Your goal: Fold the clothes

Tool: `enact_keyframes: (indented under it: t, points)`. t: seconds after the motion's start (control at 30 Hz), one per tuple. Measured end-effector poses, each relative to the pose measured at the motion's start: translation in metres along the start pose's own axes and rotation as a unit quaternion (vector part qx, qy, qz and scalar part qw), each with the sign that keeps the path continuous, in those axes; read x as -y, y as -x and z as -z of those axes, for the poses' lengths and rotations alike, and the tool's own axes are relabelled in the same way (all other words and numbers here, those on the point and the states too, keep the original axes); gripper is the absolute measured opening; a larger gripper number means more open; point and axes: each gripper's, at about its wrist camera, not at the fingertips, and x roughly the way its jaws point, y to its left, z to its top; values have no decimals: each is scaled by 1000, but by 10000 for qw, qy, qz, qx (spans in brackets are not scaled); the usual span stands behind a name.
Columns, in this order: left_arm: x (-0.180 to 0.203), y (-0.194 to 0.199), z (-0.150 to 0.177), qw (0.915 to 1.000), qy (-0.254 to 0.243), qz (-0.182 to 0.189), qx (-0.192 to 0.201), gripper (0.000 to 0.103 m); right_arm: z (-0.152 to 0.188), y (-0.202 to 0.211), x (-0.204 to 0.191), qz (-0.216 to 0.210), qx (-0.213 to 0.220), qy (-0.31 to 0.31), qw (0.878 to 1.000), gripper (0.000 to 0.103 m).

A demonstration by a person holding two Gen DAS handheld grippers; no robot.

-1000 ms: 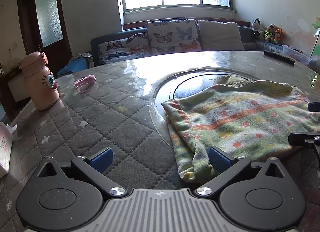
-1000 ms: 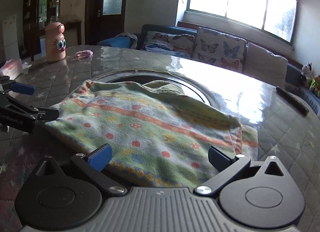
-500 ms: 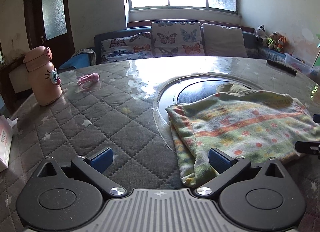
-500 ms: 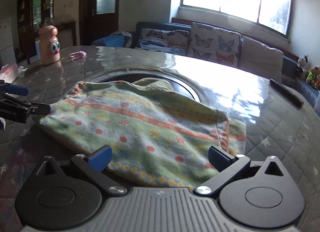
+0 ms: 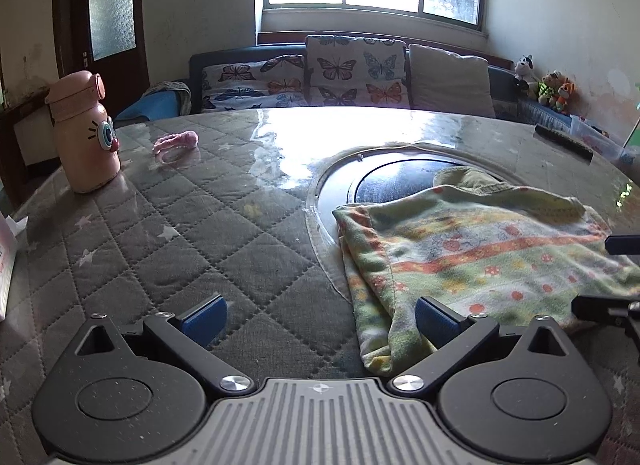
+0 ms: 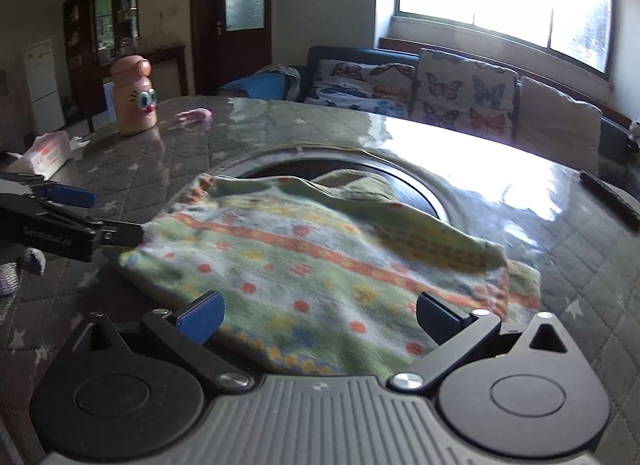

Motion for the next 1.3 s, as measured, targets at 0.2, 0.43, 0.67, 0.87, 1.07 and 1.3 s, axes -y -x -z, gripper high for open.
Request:
enact_keyframes:
  t: [0.2, 0.43, 0.67, 0.87, 1.07, 1.3]
  points:
    - [-4, -4, -2, 9995, 95, 265, -113, 87, -9, -6, -34, -458, -24, 615, 9971, 102]
    - [-8, -6, -1, 9986, 144, 472, -177, 76, -21, -16, -77, -869, -8, 1339, 9872, 93]
    - [-24, -2, -11, 9974, 486, 495, -197, 74, -27, -27, -116, -1132, -8, 2074, 9717, 77]
    - [-32, -6, -16, 9913, 958, 825, -374, 75, -24, -34, -137, -1110, -93, 2515, 9614, 50]
    - [-36, -13, -20, 9801, 1444, 1227, -587, 76, -26, -32, -135, -1073, -53, 2405, 9647, 20]
    - [-37, -26, -21, 9582, 2107, 1728, -868, 75, -37, -14, -120, -1103, 268, 1905, 9751, 10]
